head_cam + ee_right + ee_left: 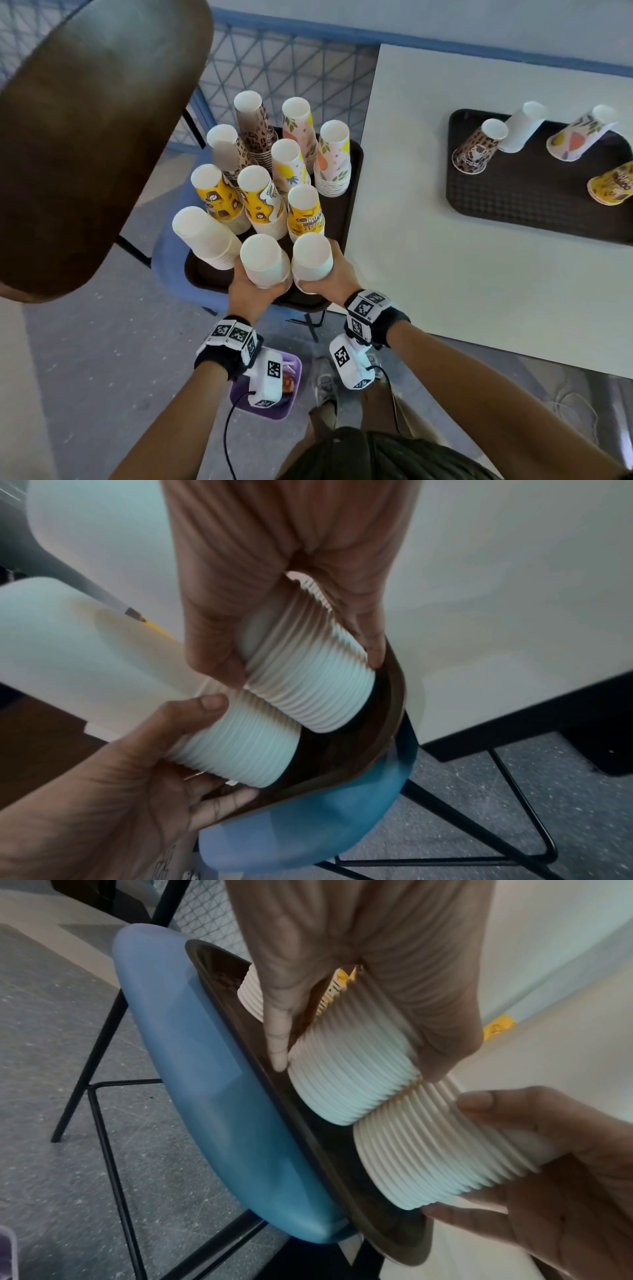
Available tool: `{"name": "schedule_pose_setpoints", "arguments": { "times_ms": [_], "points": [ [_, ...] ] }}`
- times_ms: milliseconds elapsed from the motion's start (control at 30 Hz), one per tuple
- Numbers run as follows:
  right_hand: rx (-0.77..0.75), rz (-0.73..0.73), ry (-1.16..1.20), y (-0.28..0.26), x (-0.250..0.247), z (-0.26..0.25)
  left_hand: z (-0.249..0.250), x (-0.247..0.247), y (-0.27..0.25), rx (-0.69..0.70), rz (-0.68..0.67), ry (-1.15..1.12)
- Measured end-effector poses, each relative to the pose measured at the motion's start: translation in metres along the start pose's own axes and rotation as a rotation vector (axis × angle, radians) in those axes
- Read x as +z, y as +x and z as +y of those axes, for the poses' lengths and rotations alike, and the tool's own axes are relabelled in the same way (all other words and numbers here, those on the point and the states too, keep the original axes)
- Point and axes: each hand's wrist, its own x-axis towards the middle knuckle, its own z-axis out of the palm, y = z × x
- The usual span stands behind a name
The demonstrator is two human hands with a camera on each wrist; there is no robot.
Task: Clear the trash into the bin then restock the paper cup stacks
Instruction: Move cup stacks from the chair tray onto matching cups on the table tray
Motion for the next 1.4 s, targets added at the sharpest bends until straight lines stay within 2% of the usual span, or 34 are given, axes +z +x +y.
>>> {"name": "schedule_pose_setpoints", "arguments": {
  "times_ms": [200,433,567,867,1000,1133,1267,1400],
  "points": [
    [-0.024,0.043,0.078,-0.014,-0.031,0.002,0.007,0.008,-0.012,0.061,-0.058,0.03],
    [-0.003,0.161,0.23,-0.014,-0.1,0.025,0.065,0.056,-0.029,0.247,-0.152,0.085],
    [-0.02,0.287,0.309,-0.013,-0.17,0.035,0.108,0.112,-0.021,0.303,-0.221,0.077],
    [-0.149,0.398,0.334,0.002,-0.368,0.065,0.227,0.286,-0.02,0.39,-0.305,0.075],
    [-0.2,0.384,0.272,0.026,-0.447,0.061,0.278,0.352,-0.011,0.407,-0.295,0.047],
    [-0.183,0.379,0.213,0.07,-0.502,0.052,0.322,0.394,0.005,0.395,-0.231,0.037],
    [-0.156,0.384,0.224,0.117,-0.53,0.036,0.355,0.411,0.035,0.379,-0.2,0.028],
    [-0.167,0.353,0.183,0.173,-0.535,0.033,0.376,0.417,0.064,0.348,-0.196,0.076]
  ]
}}
